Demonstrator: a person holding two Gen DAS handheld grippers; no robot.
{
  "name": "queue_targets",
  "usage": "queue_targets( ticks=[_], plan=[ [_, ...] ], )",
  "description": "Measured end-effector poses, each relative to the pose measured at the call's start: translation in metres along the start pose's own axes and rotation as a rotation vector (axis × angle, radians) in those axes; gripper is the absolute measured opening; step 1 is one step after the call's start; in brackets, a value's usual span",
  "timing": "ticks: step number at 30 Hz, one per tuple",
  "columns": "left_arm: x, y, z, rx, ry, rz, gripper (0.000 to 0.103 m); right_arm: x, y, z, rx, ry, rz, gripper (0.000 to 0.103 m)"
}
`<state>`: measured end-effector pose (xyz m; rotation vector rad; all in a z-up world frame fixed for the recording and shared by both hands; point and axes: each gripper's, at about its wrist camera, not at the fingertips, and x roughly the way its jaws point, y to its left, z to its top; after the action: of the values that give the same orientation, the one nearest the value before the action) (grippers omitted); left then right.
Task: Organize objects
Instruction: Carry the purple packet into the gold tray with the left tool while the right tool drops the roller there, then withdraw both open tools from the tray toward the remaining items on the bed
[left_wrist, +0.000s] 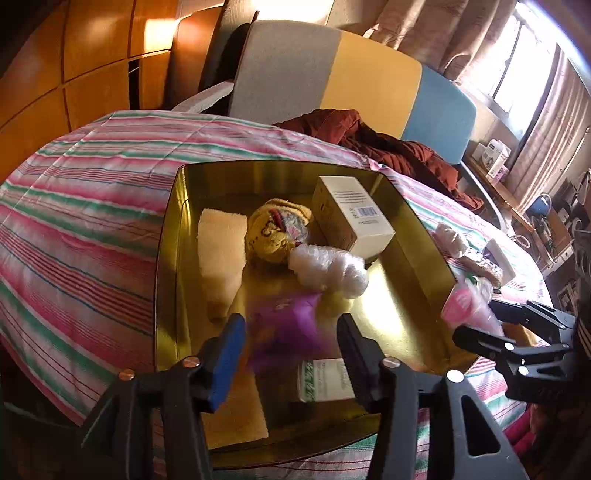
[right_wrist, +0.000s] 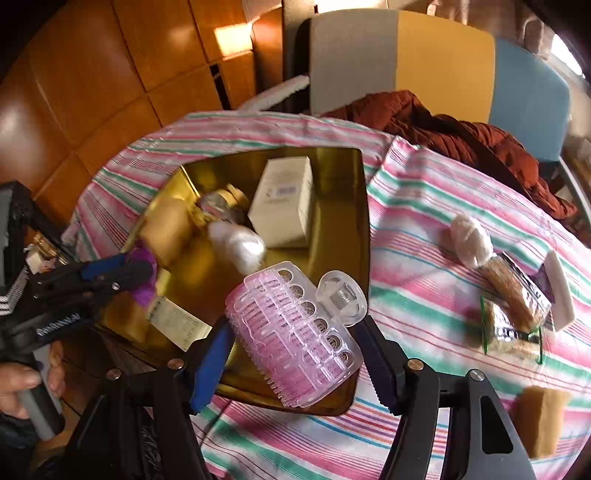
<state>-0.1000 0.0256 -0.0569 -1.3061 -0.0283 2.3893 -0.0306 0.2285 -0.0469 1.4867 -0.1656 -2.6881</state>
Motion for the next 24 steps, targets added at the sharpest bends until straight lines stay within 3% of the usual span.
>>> queue_targets(
  ticks=[2, 7, 13, 17, 20, 22, 24],
  plan=[
    [0.003, 0.002, -0.002, -0.008, 0.015, 0.010, 0.054, 0.003, -0.002, -0.004, 0.008, 0.005, 0.000, 0.083],
    [0.003, 0.006, -0.006, -0.027, 0.014, 0.018, 0.054, 0.003, -0.008, -0.011, 0.041, 0.003, 0.016, 0.084],
    [-0.013, 0.002, -0.011, -0.020, -0.053, 0.053, 0.054, -0.004, -0.002, -0.021, 0.043, -0.030, -0.002, 0.090],
    [-0.027, -0.005, -0.013, -0.005, -0.126, 0.099, 0.054, -0.015, 0.014, -0.026, -0.013, -0.111, -0.083, 0.093],
    [-0.042, -0.008, -0.014, 0.004, -0.196, 0.127, 0.054, -0.028, 0.024, -0.027, -0.046, -0.216, -0.168, 0.103],
    [-0.048, -0.010, -0.013, 0.005, -0.226, 0.132, 0.054, -0.035, 0.029, -0.028, -0.047, -0.287, -0.233, 0.103],
    [-0.052, -0.011, -0.013, 0.000, -0.243, 0.131, 0.054, -0.034, 0.032, -0.026, -0.047, -0.286, -0.280, 0.103]
  ],
)
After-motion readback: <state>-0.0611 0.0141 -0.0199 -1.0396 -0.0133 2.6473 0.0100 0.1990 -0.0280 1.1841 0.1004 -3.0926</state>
